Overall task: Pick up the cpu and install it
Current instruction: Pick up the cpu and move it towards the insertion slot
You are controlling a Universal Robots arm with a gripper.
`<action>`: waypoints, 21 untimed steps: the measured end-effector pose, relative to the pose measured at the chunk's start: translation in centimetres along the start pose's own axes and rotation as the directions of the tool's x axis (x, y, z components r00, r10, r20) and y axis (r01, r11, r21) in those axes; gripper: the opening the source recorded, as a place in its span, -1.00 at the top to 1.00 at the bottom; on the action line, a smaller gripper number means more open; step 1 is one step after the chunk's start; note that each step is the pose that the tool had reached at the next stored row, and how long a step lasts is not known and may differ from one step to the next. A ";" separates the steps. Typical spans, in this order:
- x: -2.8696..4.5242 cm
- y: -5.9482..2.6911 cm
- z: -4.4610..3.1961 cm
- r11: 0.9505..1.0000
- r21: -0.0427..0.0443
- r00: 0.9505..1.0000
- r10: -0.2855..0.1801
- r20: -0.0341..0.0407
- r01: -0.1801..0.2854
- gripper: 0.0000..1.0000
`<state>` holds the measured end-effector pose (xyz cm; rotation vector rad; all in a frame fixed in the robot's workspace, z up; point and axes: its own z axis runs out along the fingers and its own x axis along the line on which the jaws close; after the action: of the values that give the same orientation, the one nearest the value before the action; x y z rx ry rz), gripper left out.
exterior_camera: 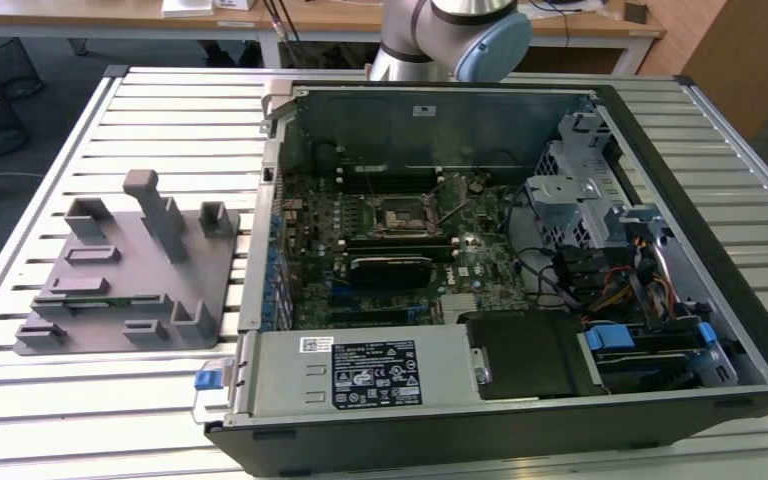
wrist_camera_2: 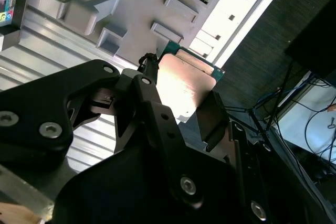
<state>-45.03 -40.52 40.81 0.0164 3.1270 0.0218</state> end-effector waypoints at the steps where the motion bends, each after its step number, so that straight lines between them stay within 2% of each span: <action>1: -0.01 0.00 -0.01 1.000 0.000 1.000 0.000 0.000 0.000 -0.08; 21: -1.72 0.02 0.02 1.000 0.000 1.000 0.000 0.000 0.000 -0.08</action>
<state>-43.30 -40.52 40.81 0.0164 3.1272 0.0217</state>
